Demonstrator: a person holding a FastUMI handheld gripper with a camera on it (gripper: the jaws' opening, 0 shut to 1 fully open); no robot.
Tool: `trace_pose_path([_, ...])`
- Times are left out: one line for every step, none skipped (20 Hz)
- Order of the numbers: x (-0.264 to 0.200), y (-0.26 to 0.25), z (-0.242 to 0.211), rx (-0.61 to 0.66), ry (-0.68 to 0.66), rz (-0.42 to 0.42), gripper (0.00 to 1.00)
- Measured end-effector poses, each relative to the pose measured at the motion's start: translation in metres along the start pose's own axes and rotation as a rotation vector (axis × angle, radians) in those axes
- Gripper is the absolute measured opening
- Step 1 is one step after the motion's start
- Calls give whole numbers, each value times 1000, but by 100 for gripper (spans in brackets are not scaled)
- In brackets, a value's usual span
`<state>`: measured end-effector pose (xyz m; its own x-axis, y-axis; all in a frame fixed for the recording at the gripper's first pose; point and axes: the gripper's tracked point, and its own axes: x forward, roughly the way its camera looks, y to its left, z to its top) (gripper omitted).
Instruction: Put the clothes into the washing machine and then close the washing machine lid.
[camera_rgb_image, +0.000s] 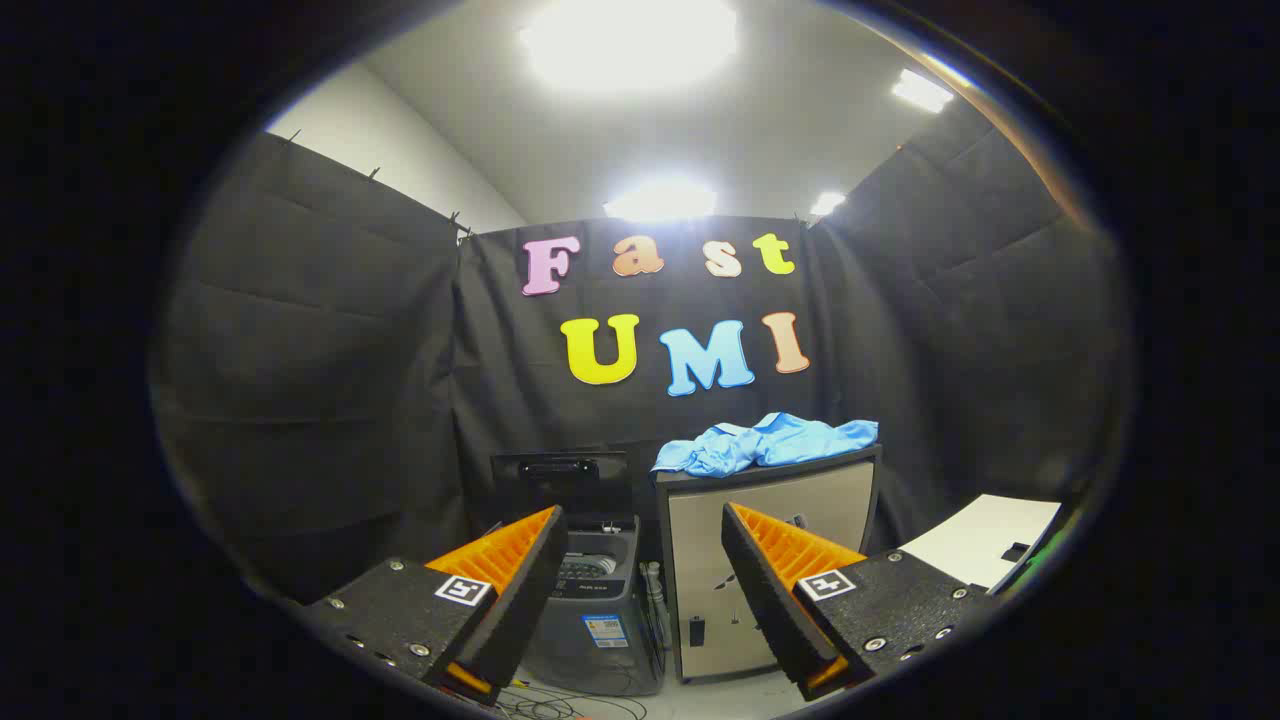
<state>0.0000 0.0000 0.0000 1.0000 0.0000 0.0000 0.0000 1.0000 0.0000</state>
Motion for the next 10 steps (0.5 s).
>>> trace_pose_path([0, 3, -2, -8, 4, 7, 96])
trace_pose_path([1, 6, -3, -13, 9, 14, 96])
trace_pose_path([0, 8, -6, -15, 15, 20, 96])
trace_pose_path([1, 10, -6, -16, 16, 26, 96])
trace_pose_path([1, 13, -7, -17, 18, 32, 96])
trace_pose_path([3, 15, -6, -17, 18, 37, 96])
trace_pose_path([4, 16, -5, -15, 16, 40, 96])
trace_pose_path([4, 17, -3, -12, 14, 42, 96])
trace_pose_path([5, 16, -3, -6, 13, 43, 96])
trace_pose_path([5, 16, -2, -1, 11, 42, 96])
